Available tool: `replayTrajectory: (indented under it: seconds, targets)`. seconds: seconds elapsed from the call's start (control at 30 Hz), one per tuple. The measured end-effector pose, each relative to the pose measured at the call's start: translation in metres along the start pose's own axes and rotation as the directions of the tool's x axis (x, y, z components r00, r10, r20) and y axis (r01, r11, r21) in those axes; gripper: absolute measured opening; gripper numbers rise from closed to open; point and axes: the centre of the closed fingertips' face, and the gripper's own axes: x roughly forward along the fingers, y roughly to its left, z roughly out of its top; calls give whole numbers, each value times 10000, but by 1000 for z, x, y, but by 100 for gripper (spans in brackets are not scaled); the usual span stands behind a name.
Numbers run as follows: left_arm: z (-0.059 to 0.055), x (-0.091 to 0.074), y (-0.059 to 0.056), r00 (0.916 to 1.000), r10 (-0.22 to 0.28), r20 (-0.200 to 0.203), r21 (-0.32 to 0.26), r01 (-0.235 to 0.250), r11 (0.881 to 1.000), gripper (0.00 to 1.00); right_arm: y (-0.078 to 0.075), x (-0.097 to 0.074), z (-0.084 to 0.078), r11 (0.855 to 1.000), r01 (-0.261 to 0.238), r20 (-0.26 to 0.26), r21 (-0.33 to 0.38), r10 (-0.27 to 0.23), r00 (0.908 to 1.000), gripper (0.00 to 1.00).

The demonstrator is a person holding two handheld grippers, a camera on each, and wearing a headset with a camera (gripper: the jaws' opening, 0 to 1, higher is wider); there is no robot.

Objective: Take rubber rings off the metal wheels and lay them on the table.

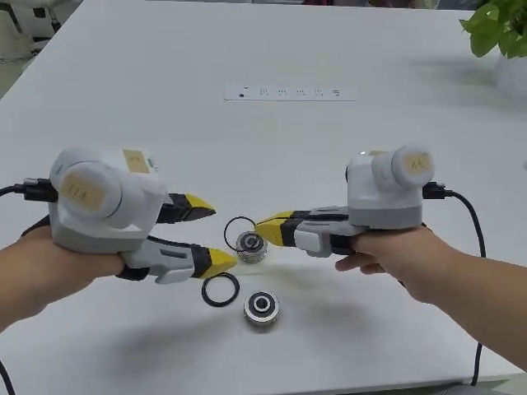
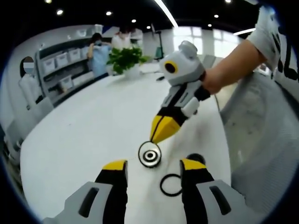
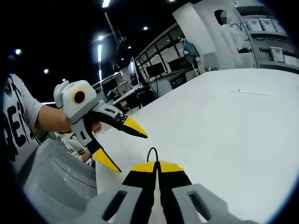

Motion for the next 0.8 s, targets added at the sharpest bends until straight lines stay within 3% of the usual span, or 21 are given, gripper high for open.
replayTrajectory:
  seconds: [0.43,0.8]
  targets:
    - [-7,-17,-7,10000,12,-60,195,-11,9998,52,17,2,2,9992,-409,34,14,409,9992,0]
    - [-13,-29,-11,10000,-28,-70,54,29,10000,56,32,9,-9,9966,-826,-334,45,827,9960,0]
